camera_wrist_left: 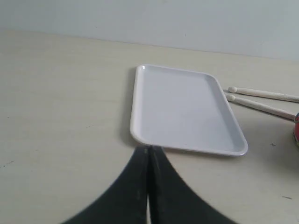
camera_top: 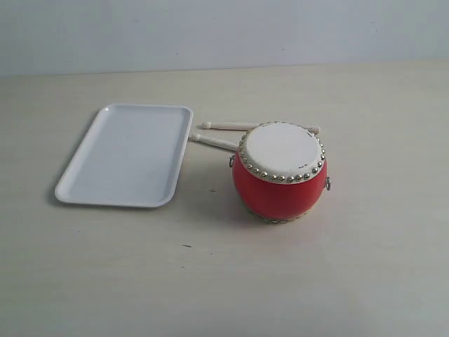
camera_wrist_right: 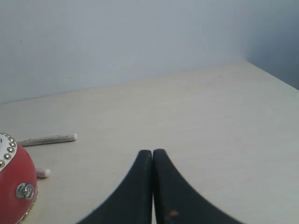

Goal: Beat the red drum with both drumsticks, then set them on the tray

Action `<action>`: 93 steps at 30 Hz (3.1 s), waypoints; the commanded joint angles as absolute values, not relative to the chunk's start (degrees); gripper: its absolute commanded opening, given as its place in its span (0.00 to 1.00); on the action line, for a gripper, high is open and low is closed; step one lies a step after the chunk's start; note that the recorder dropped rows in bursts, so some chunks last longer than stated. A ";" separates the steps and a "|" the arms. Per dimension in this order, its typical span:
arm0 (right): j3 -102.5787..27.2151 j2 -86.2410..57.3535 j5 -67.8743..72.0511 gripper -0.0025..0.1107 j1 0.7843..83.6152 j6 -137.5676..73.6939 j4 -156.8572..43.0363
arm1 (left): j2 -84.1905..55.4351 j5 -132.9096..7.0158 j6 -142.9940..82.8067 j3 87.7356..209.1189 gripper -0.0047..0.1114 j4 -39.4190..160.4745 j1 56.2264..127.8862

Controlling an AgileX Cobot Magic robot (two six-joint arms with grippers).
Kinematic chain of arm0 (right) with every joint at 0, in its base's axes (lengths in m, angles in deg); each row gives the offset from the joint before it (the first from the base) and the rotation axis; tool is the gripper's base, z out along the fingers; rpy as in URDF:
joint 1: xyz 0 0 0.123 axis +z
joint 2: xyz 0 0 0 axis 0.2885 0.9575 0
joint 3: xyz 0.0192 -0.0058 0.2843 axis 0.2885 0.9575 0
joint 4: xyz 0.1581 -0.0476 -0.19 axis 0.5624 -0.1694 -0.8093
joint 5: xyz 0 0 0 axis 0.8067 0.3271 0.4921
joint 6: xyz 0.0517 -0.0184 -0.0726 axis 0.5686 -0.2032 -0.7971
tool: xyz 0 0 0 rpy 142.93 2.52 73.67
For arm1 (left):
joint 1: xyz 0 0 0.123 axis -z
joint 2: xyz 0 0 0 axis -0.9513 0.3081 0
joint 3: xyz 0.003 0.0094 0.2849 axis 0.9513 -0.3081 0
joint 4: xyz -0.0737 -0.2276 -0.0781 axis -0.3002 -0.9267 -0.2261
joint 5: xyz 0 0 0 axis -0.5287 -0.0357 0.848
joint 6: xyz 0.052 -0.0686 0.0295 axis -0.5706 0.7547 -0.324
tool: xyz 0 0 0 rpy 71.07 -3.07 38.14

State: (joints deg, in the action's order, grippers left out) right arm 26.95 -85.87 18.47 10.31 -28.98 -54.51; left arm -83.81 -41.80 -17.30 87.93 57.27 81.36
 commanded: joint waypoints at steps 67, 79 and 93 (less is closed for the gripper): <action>27.22 -86.24 -21.17 0.02 10.10 -10.06 -53.83 | -84.19 -41.92 -17.25 87.74 0.04 57.33 81.71; 26.13 -85.06 -25.64 0.02 10.10 -7.59 -54.28 | -84.19 -41.92 -17.25 87.74 0.04 57.33 81.71; 13.93 -67.00 -23.95 0.02 10.10 -2.19 -65.41 | -84.19 -41.92 -17.25 87.74 0.04 57.33 81.71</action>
State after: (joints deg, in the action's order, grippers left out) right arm 16.34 -71.31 -24.72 10.31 -5.76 -59.42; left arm -83.81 -41.80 -17.30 87.93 57.27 81.36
